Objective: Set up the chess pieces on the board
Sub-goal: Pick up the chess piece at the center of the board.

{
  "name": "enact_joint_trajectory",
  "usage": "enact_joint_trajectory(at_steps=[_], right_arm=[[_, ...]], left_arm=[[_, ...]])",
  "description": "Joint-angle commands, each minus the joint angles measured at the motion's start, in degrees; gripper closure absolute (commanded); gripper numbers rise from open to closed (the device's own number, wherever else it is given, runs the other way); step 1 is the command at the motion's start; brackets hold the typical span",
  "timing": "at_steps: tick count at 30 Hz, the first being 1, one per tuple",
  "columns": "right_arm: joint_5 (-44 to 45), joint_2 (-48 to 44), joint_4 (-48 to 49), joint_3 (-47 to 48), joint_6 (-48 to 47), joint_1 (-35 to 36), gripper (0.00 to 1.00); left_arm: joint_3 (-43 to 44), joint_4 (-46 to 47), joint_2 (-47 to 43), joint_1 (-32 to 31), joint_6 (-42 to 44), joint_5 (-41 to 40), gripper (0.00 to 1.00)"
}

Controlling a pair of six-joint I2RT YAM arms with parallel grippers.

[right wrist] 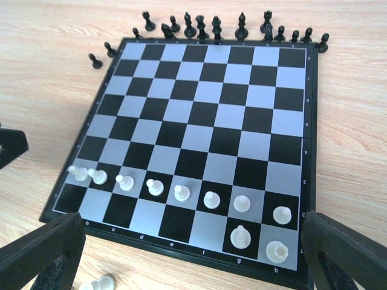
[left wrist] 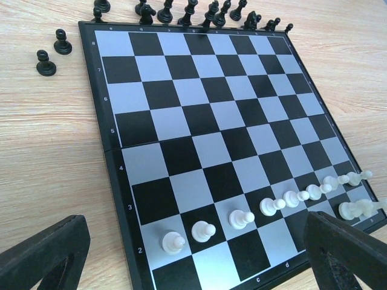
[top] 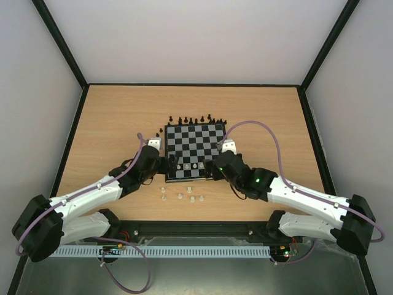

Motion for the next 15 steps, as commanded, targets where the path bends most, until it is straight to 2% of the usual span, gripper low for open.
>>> enact_joint_trajectory(at_steps=[1,9,15], right_arm=[[0.90,-3.38,-1.34,-1.09,1.04,-0.14,0.01],[0.59,-6.30,-1.63,-1.74,1.51,-0.13,0.01],[0.66,-9.24,-1.01,-2.82,1.42,-0.10,0.01]], left_arm=[[2.79,-3.66,-1.75,-0.30,-3.21,-0.20,0.00],[9.26,-23.65,-11.02,-5.11,-13.53,0.53,0.00],[15.98,-37.41,-8.70,-5.82,-13.80,4.43,0.01]])
